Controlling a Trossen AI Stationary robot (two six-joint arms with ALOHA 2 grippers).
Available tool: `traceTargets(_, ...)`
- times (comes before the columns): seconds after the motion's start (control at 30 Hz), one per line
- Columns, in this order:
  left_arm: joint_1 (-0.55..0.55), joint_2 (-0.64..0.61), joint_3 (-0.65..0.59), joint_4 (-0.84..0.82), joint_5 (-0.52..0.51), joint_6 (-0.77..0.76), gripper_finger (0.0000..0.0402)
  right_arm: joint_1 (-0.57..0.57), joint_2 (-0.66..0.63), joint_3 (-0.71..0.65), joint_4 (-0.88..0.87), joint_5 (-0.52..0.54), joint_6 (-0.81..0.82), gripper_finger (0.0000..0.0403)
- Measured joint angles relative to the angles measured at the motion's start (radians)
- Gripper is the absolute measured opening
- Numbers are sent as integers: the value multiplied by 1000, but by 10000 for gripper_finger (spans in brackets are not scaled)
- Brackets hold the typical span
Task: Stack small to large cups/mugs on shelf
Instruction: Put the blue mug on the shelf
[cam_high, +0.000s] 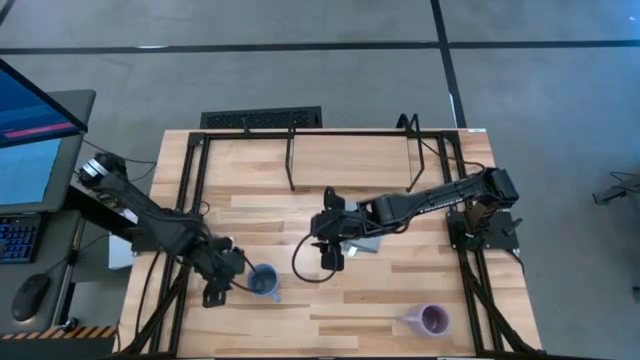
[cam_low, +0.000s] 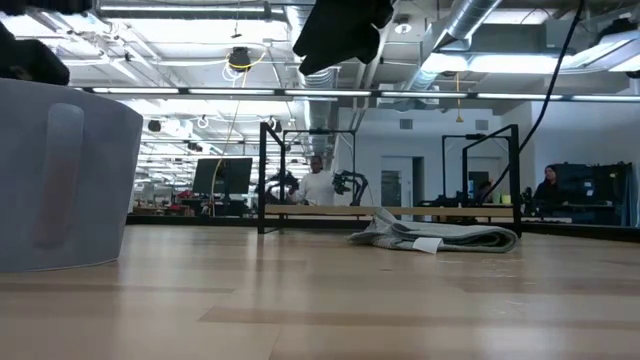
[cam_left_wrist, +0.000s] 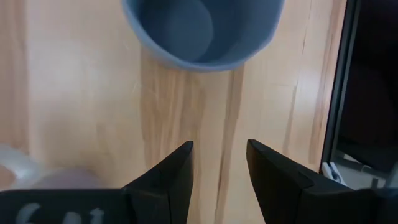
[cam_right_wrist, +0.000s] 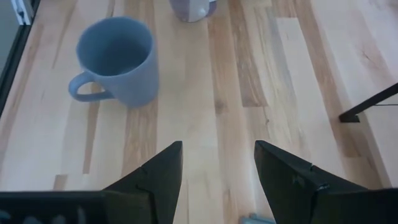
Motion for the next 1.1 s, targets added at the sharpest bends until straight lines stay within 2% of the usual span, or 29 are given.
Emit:
traceTargets(0.4,11,145,0,59,44,-148,139,41,0,0,0,0,0,221)
traceTargets(0.63,43,217,0,93,-16,-206,139,55,0,0,0,0,0,221)
traceTargets(1.1,98,253,0,205,-24,-198,139,69,0,0,-38,0,-1,221)
